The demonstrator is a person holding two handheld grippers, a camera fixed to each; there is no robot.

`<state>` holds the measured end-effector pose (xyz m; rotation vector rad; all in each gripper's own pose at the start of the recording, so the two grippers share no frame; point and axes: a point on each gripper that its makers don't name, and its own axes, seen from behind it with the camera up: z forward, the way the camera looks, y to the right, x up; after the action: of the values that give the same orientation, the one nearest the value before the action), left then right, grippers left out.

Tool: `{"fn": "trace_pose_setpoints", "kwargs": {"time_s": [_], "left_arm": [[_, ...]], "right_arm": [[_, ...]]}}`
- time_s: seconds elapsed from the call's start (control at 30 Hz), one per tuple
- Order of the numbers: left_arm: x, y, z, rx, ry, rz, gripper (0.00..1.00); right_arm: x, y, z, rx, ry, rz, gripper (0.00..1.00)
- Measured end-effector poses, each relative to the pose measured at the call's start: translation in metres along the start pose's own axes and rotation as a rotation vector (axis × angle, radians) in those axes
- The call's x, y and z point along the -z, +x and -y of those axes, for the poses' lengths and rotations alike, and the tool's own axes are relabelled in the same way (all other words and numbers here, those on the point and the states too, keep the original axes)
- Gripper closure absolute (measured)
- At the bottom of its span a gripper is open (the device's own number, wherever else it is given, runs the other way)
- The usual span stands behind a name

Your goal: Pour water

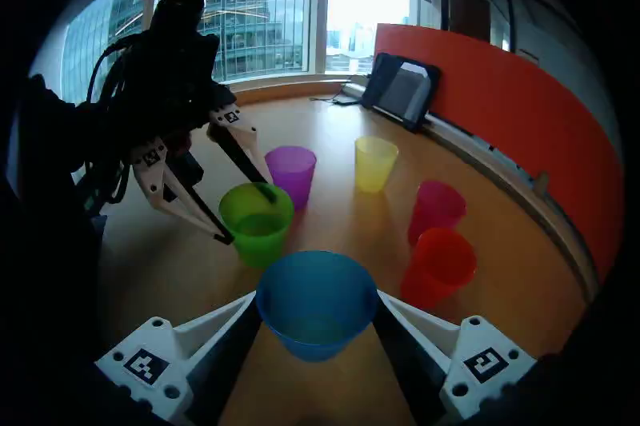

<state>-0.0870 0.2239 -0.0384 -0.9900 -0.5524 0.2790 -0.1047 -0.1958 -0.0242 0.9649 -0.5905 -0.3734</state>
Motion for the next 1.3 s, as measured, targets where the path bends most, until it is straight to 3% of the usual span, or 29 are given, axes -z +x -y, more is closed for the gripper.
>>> {"fn": "trace_pose_setpoints", "kwargs": {"time_s": [0.4,1.3], "left_arm": [[-0.002,-0.008,0.000,0.016,-0.003,-0.002,0.15],[0.008,-0.019,0.002,0.054,0.005,-0.001,0.10]], "right_arm": [[-0.005,-0.006,-0.001,-0.010,-0.002,0.006,0.07],[-0.008,-0.011,0.005,-0.015,-0.008,0.007,0.07]]}}
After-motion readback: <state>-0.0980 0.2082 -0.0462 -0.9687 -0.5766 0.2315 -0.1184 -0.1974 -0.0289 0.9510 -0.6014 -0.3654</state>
